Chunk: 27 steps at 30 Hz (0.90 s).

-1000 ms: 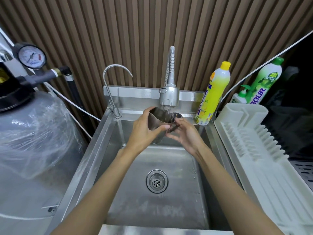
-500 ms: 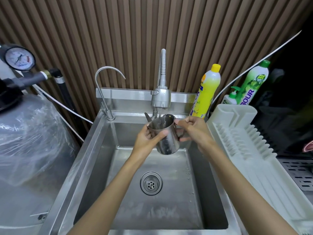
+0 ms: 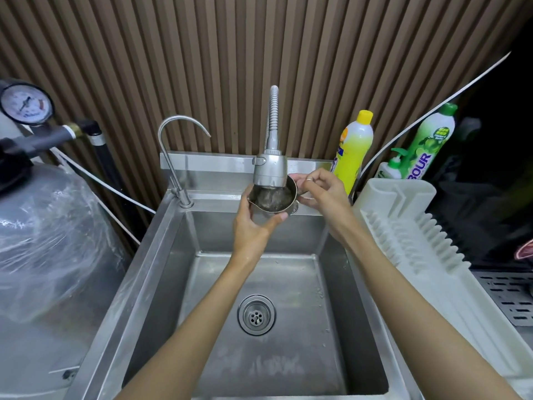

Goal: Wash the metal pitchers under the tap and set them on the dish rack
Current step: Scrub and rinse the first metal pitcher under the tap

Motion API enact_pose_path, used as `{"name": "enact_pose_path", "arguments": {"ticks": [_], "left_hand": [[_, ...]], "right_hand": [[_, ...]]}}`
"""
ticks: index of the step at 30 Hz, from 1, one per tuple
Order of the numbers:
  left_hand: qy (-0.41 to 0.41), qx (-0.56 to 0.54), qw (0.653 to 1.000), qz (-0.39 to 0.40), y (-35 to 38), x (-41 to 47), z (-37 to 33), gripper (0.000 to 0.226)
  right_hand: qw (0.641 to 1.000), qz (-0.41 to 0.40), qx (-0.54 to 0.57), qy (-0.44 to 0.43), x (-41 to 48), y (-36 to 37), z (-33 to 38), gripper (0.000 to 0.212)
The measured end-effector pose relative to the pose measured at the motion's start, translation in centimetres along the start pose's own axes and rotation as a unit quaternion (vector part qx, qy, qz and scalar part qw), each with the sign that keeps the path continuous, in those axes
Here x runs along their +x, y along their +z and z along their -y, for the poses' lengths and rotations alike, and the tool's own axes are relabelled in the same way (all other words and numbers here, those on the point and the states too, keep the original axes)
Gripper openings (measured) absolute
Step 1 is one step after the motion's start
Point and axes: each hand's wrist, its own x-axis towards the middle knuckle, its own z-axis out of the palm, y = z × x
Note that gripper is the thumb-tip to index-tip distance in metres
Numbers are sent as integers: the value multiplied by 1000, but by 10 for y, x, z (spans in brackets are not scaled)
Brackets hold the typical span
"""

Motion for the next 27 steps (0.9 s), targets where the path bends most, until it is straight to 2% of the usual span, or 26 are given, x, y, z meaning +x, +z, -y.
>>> {"name": "enact_pose_path", "arguments": {"ticks": [4, 7, 9, 12, 16, 19, 22, 27], "left_hand": [[73, 102, 992, -12, -12, -2, -7, 78], [116, 183, 976, -20, -25, -6, -11, 77], [109, 224, 968, -15, -34, -8, -10, 76], [54, 242, 969, -8, -40, -13, -6, 79], [-22, 197, 980, 0, -35, -20, 1, 59], [-76, 115, 990, 9, -28, -24, 6, 50], [-97, 47, 994, 25, -17, -27, 6, 27], [-101, -66, 992, 42, 0, -21, 3, 46]], "right_hand": [[989, 43, 108, 88, 7, 8, -21, 28], [982, 49, 139, 122, 0, 16, -37, 24], [982, 59, 123, 134, -7, 17, -43, 20], [982, 68, 74, 159, -15, 13, -48, 21], [981, 68, -14, 182, -19, 0, -46, 12], [979, 55, -96, 169, -17, -11, -30, 20], [977, 41, -159, 139, -15, -18, -10, 22], [978, 12, -198, 65, -9, -19, 6, 23]]}}
